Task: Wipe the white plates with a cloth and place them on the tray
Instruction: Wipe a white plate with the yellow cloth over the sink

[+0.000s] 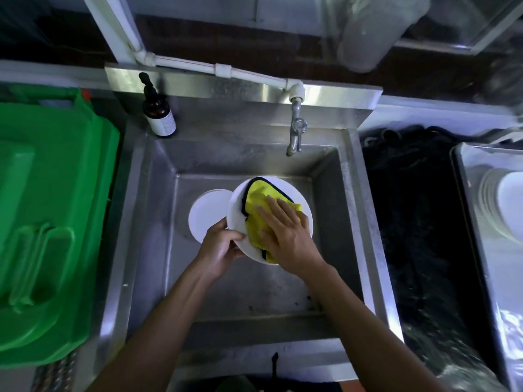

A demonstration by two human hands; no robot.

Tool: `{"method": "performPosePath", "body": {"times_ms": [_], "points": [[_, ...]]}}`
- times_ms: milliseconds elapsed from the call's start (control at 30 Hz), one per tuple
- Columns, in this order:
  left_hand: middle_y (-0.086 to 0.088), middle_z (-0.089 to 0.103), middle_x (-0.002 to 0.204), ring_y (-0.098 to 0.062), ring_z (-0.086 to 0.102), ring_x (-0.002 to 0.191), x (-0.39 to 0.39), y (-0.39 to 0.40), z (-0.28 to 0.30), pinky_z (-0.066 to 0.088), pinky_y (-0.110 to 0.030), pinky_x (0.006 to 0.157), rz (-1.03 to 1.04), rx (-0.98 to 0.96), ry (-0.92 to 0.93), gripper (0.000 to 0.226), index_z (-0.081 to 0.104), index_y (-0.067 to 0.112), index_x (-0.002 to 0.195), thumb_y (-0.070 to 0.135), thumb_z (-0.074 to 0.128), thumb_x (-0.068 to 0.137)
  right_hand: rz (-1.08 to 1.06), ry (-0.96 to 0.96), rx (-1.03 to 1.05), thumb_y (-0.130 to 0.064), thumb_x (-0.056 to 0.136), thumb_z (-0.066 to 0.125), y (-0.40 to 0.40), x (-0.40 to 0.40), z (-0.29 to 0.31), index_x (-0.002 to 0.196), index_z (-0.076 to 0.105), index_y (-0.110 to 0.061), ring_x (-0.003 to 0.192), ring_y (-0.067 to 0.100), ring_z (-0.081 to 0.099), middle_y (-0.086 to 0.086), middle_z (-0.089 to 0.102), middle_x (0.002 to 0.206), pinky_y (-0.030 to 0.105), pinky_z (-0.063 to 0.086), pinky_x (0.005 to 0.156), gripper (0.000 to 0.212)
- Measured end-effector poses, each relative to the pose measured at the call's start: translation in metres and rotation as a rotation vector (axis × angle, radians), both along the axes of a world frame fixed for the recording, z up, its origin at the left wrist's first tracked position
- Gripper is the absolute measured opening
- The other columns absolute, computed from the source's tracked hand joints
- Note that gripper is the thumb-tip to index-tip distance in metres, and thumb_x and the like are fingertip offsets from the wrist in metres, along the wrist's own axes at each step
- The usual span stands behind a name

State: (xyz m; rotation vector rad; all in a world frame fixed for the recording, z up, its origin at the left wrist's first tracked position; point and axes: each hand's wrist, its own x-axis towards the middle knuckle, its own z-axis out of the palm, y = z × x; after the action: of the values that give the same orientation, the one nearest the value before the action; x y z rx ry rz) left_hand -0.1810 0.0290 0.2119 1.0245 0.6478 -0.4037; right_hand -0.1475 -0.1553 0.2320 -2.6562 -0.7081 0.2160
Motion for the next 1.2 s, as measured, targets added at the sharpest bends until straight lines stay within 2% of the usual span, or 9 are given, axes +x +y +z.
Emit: {"method": "performPosePath", "body": {"times_ms": [67, 167, 267, 433, 567, 800, 867, 1033, 1200], "points": [[-0.020, 0.074, 0.111, -0.040, 0.071, 0.100, 0.003, -0.002, 0.007, 0.059, -0.048, 0.072, -0.011, -0.009, -0.029, 0.048, 0.077, 0.018, 0.108, 0.001, 0.059, 0.066, 0.059, -0.082, -0.066, -0.044, 0.103, 0.044, -0.010, -0.001, 0.002, 0.156, 0.032, -0.033, 0.154, 0.025, 0.017, -0.002, 0.020, 0.167, 0.052, 0.015, 0.119, 0.056], [-0.020, 0.074, 0.111, -0.037, 0.073, 0.095, 0.006, -0.008, 0.016, 0.059, -0.044, 0.066, -0.016, -0.009, -0.045, 0.045, 0.077, 0.017, 0.106, 0.002, 0.061, 0.067, 0.091, -0.136, -0.077, -0.045, 0.103, 0.042, -0.024, 0.008, 0.006, 0.157, 0.029, -0.031, 0.155, 0.026, 0.014, 0.000, 0.017, 0.168, 0.055, 0.010, 0.122, 0.058], [-0.019, 0.075, 0.110, -0.033, 0.075, 0.091, 0.006, -0.016, 0.023, 0.059, -0.039, 0.062, -0.045, 0.001, -0.063, 0.046, 0.076, 0.016, 0.107, 0.002, 0.062, 0.066, 0.125, -0.178, -0.077, -0.044, 0.102, 0.046, -0.033, 0.016, 0.011, 0.157, 0.032, -0.029, 0.154, 0.029, 0.017, 0.002, 0.021, 0.167, 0.056, 0.009, 0.122, 0.058], [-0.024, 0.072, 0.113, -0.039, 0.071, 0.102, -0.001, -0.034, 0.029, 0.058, -0.040, 0.072, -0.102, 0.003, -0.089, 0.049, 0.073, 0.010, 0.114, 0.000, 0.062, 0.068, 0.239, -0.239, -0.094, -0.045, 0.103, 0.038, -0.034, 0.018, 0.014, 0.157, 0.030, -0.031, 0.154, 0.031, 0.017, 0.004, 0.020, 0.167, 0.058, 0.009, 0.121, 0.056], [-0.023, 0.072, 0.112, -0.039, 0.071, 0.101, -0.010, -0.043, 0.037, 0.058, -0.041, 0.072, -0.101, 0.037, -0.098, 0.048, 0.074, 0.013, 0.112, 0.001, 0.063, 0.068, 0.286, -0.248, -0.065, -0.045, 0.104, 0.036, -0.043, 0.019, 0.015, 0.158, 0.028, -0.029, 0.154, 0.031, 0.015, 0.004, 0.018, 0.167, 0.059, 0.012, 0.121, 0.056], [-0.018, 0.074, 0.112, -0.036, 0.071, 0.098, -0.022, -0.066, 0.055, 0.059, -0.043, 0.070, -0.010, 0.108, -0.092, 0.051, 0.075, 0.013, 0.111, 0.003, 0.062, 0.063, 0.146, -0.212, -0.027, -0.046, 0.105, 0.028, -0.055, 0.029, 0.021, 0.159, 0.025, -0.028, 0.155, 0.028, 0.013, 0.002, 0.014, 0.168, 0.056, 0.009, 0.122, 0.056], [-0.016, 0.075, 0.112, -0.036, 0.071, 0.099, -0.027, -0.073, 0.058, 0.060, -0.045, 0.072, 0.040, 0.114, -0.103, 0.050, 0.077, 0.017, 0.108, 0.003, 0.061, 0.063, 0.094, -0.200, -0.040, -0.047, 0.105, 0.026, -0.063, 0.029, 0.020, 0.159, 0.026, -0.027, 0.155, 0.028, 0.013, 0.003, 0.014, 0.168, 0.056, 0.009, 0.122, 0.058], [-0.012, 0.076, 0.108, -0.030, 0.073, 0.093, -0.034, -0.090, 0.065, 0.059, -0.043, 0.068, 0.143, 0.141, -0.135, 0.045, 0.079, 0.021, 0.099, 0.003, 0.062, 0.062, -0.028, -0.157, -0.071, -0.050, 0.105, 0.022, -0.089, 0.023, 0.015, 0.160, 0.018, -0.027, 0.156, 0.027, 0.005, 0.002, 0.008, 0.169, 0.058, 0.008, 0.122, 0.060], [-0.011, 0.075, 0.102, -0.031, 0.069, 0.089, -0.033, -0.101, 0.074, 0.050, -0.048, 0.070, 0.241, 0.159, -0.158, 0.042, 0.077, 0.019, 0.097, 0.002, 0.060, 0.062, -0.080, -0.090, -0.033, -0.049, 0.104, 0.025, -0.107, 0.003, 0.012, 0.160, 0.018, -0.027, 0.156, 0.027, 0.003, 0.002, 0.007, 0.169, 0.060, 0.014, 0.121, 0.061]]}}
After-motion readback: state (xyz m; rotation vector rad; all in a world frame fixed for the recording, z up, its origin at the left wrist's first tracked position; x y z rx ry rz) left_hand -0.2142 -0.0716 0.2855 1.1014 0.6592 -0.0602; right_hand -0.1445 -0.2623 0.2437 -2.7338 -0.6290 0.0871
